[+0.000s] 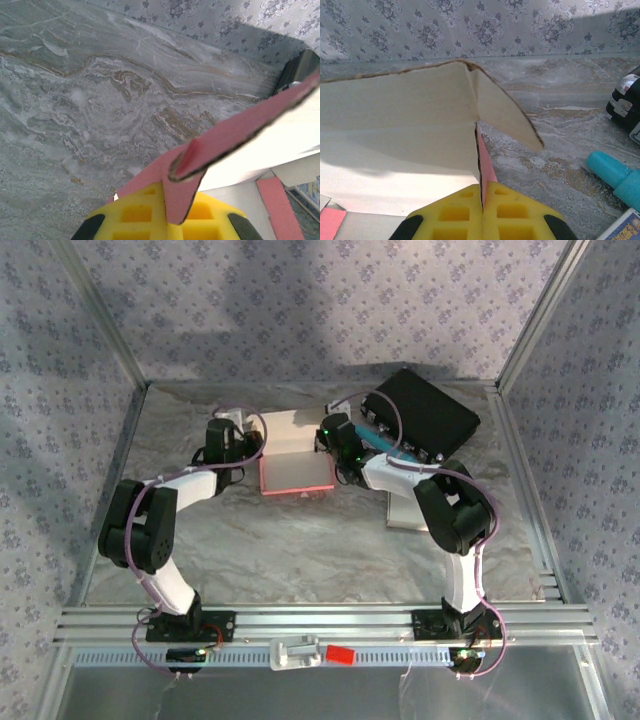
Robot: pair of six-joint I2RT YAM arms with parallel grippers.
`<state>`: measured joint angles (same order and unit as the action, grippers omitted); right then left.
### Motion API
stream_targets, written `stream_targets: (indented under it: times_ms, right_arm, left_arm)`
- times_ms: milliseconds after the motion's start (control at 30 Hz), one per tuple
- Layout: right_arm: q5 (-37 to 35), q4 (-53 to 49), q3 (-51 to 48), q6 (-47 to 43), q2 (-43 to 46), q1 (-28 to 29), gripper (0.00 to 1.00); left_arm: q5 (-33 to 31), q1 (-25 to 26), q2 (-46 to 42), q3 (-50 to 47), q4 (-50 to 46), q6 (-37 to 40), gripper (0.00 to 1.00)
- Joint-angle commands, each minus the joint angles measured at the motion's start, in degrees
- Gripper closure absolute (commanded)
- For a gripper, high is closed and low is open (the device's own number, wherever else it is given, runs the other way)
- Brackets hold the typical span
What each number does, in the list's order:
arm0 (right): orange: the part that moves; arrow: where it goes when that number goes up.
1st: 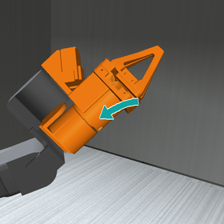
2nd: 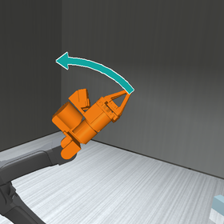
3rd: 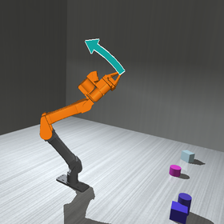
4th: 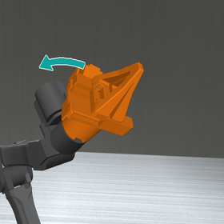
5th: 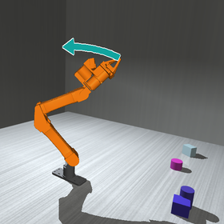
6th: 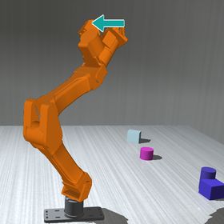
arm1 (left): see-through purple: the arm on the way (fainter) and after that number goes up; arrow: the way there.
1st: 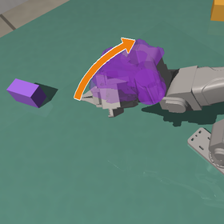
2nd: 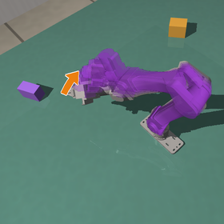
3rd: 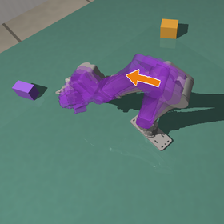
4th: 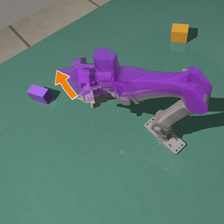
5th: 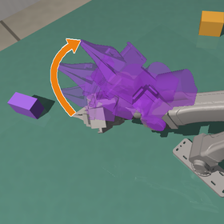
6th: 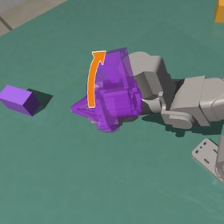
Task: Fold the paper box
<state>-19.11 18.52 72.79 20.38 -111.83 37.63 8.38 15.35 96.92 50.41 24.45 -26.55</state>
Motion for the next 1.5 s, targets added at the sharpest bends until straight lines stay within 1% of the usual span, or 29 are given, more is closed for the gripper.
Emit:
stream_targets:
  times_ms: [0,267,300,433,533,667,767,833,867,900,1000,1033,1100,1167,1333,1467]
  right_arm:
    - [5.49,3.74,-1.28,0.15,1.35,2.14,1.00]
    - [5.93,4.67,-3.97,-2.64,2.24,2.19,1.00]
    - [5.90,4.85,-6.19,-3.26,2.60,2.35,1.00]
    - [4.61,5.61,-9.05,-5.35,3.61,2.82,1.00]
    - [3.37,6.17,-10.66,-6.99,4.55,3.22,1.00]
    - [2.87,5.35,-11.67,-6.93,5.25,3.41,1.00]
    - [0.58,1.33,-11.51,-4.56,7.27,3.58,0.91]
    - [0.13,-2.23,-11.45,-2.37,9.91,3.66,0.87]
    - [-0.31,-4.42,-11.36,-0.69,11.46,3.87,0.81]
    - [-0.69,-6.29,-11.36,0.67,12.86,4.11,0.78]
    - [-0.10,-12.40,-11.61,7.15,16.74,4.41,0.69]
    - [0.00,-15.04,-11.67,10.61,17.85,4.43,0.63]
    - [1.38,-17.78,-12.77,14.64,19.81,4.42,0.57]
    - [1.33,-19.98,-14.36,19.27,22.02,4.68,0.50]
    - [1.78,-24.19,-16.44,26.12,26.53,4.39,0.47]
    - [1.81,-28.82,-15.61,28.99,29.88,4.12,0.47]
  left_arm:
    - [7.27,2.58,-1.16,-1.26,7.44,0.54,0.97]
    - [7.17,3.43,-2.19,-4.42,8.47,2.32,0.97]
    - [7.12,3.53,-2.52,-5.15,8.90,2.71,0.96]
    - [6.75,4.29,-2.99,-7.70,10.05,3.95,0.96]
    - [5.34,5.32,-3.84,-10.08,11.06,4.46,0.96]
    - [3.24,6.44,-4.63,-12.22,11.45,5.19,0.96]
    - [1.51,7.08,-4.86,-12.72,10.11,5.46,0.96]
    - [0.61,7.71,-5.31,-12.43,8.22,6.08,0.97]
    - [0.01,8.05,-5.58,-12.42,7.99,6.32,0.97]
    - [-0.26,8.24,-5.64,-12.38,7.92,6.28,0.97]
    - [-1.05,8.84,-5.76,-12.43,7.31,6.24,0.98]
    - [-1.40,9.11,-5.73,-12.42,7.14,6.24,0.98]
    - [-2.15,9.57,-5.89,-12.62,6.82,6.33,0.98]
    - [-2.71,9.92,-6.01,-12.88,6.84,6.42,0.98]
    - [-3.19,10.52,-6.22,-12.56,5.67,7.10,0.98]
    - [-4.45,11.35,-6.68,-11.34,3.45,7.86,0.98]
